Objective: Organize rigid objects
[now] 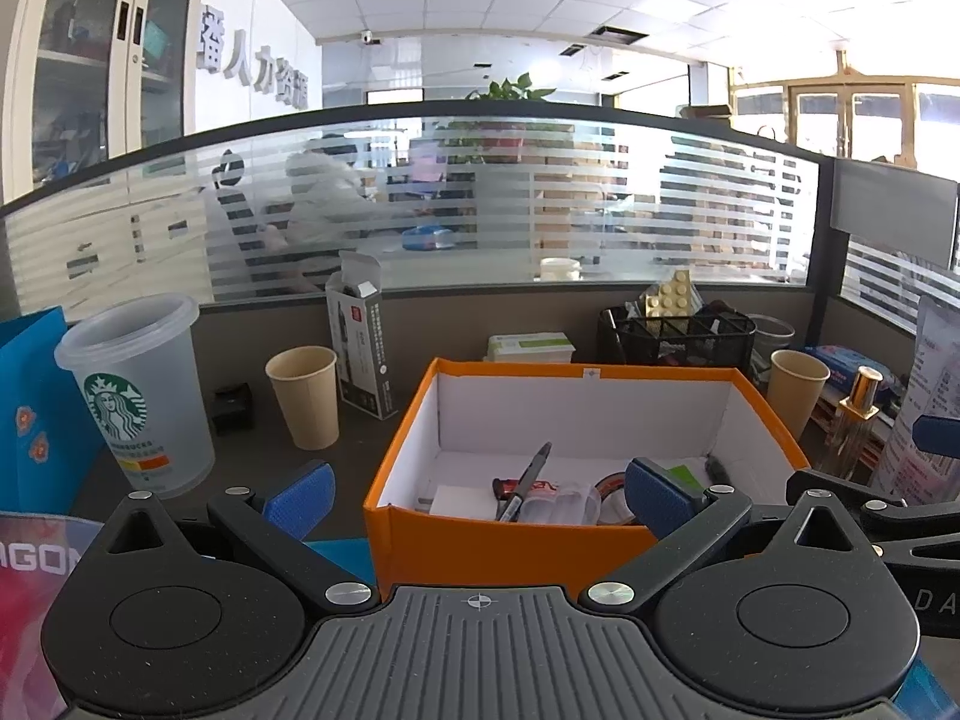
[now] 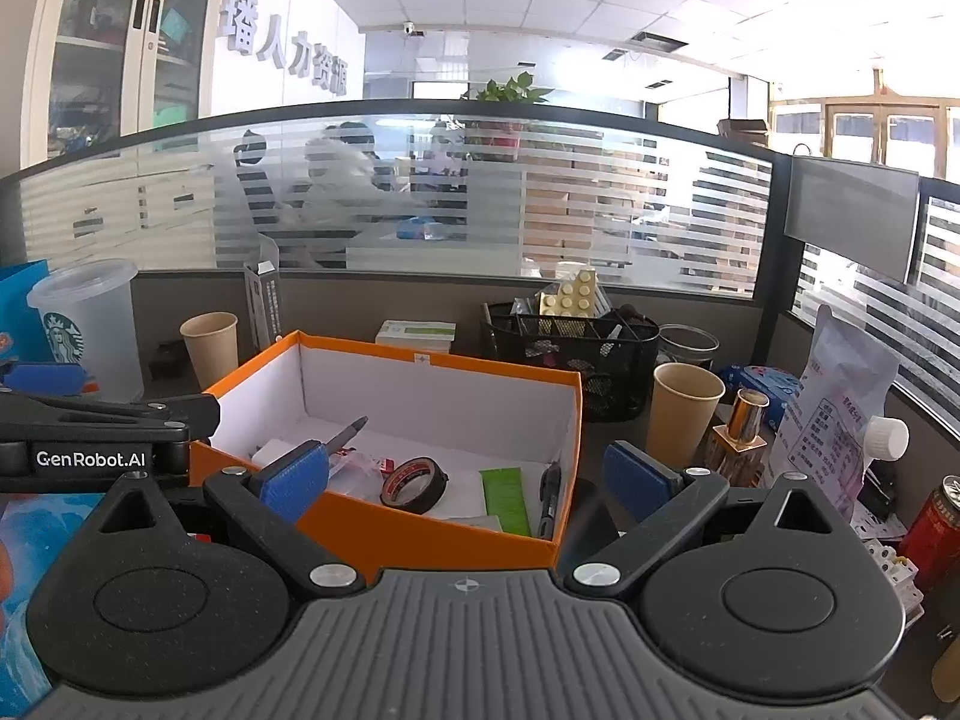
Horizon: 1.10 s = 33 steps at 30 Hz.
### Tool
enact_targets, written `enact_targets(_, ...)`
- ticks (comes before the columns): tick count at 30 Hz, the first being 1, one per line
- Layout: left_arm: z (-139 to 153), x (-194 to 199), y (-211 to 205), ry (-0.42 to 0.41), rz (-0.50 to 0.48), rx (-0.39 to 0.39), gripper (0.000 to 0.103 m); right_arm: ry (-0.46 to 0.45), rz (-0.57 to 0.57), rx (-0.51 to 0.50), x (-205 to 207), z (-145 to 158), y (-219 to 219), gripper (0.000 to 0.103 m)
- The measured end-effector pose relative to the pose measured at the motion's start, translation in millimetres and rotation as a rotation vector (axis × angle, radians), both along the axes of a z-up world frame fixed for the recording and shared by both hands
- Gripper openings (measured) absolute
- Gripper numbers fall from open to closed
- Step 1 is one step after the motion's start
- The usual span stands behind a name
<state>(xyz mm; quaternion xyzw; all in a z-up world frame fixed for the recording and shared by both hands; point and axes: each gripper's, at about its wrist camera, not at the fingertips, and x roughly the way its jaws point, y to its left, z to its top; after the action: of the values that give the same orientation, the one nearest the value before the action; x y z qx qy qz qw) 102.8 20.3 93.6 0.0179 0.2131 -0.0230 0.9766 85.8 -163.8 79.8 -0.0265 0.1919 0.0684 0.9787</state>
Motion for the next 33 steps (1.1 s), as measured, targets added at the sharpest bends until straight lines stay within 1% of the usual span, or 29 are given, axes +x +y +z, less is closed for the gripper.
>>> enact_targets(33, -1.1, -4.3, -2.6, -0.008, -0.009, 0.011, 0.103, 0.004, -0.009, -0.004, -1.7, -3.1, -4.0, 0.099)
